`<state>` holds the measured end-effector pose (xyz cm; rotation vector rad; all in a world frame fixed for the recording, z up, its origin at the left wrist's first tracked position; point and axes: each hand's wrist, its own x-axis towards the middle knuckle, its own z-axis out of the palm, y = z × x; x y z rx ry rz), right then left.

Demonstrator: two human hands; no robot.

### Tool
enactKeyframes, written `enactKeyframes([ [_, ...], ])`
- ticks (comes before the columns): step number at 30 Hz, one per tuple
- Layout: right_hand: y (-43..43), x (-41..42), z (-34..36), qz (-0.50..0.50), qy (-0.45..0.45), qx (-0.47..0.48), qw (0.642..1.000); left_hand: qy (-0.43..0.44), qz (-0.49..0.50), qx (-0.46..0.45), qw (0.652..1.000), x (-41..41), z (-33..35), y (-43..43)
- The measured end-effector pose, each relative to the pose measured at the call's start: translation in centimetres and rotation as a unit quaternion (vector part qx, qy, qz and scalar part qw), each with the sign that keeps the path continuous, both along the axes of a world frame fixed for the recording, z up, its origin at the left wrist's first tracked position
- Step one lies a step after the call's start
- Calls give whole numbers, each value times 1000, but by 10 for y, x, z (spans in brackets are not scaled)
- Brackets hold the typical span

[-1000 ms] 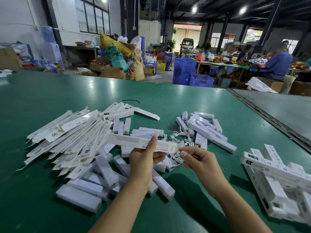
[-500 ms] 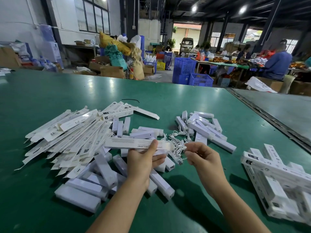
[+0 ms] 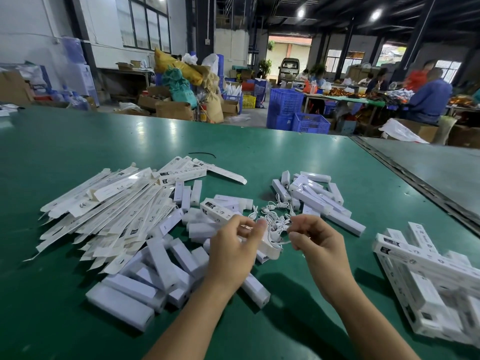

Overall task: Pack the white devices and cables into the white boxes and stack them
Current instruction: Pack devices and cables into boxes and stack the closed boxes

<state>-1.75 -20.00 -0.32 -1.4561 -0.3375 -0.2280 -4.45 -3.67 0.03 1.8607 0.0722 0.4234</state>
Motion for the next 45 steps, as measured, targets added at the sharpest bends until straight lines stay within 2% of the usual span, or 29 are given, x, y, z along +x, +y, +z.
enactKeyframes([
  [4,0,-6,4,29,-40,-56,997,-22,-20,-1,1000,-2,-1,-2],
  [8,1,-7,5,44,-45,-45,997,-32,-45,13,998,0,-4,0],
  [11,-1,-5,9,62,6,37,997,-16,-86,8,996,0,-4,2],
  [14,-6,-2,13,142,87,152,974,20,-159,1,987,-1,-4,0],
  [16,-9,-1,14,167,123,176,962,37,-194,-3,980,-2,-3,-2],
  [19,-6,-3,16,143,137,165,966,47,-252,-60,965,-5,0,-3],
  [22,1,-4,11,101,132,136,977,13,-272,-157,949,-8,4,-5],
  [25,6,-6,5,46,112,71,990,-16,-196,-275,941,-7,4,-11],
  [27,10,-8,3,28,92,17,995,-35,-119,-304,945,-4,3,-14],
  [29,12,-10,2,28,98,-4,995,-63,-56,-252,964,-3,-1,-15],
  [32,11,-10,4,75,157,34,984,-128,24,-73,989,-3,-7,-15],
  [35,9,-10,11,157,216,117,957,-209,48,39,976,-4,-8,-12],
  [38,7,-9,14,177,228,117,950,-296,35,131,946,-3,-8,-10],
  [42,2,-6,14,159,248,118,948,-323,-6,178,930,1,-8,-6],
  [45,-2,-4,15,114,236,135,956,-262,-27,158,951,0,-7,-1],
])
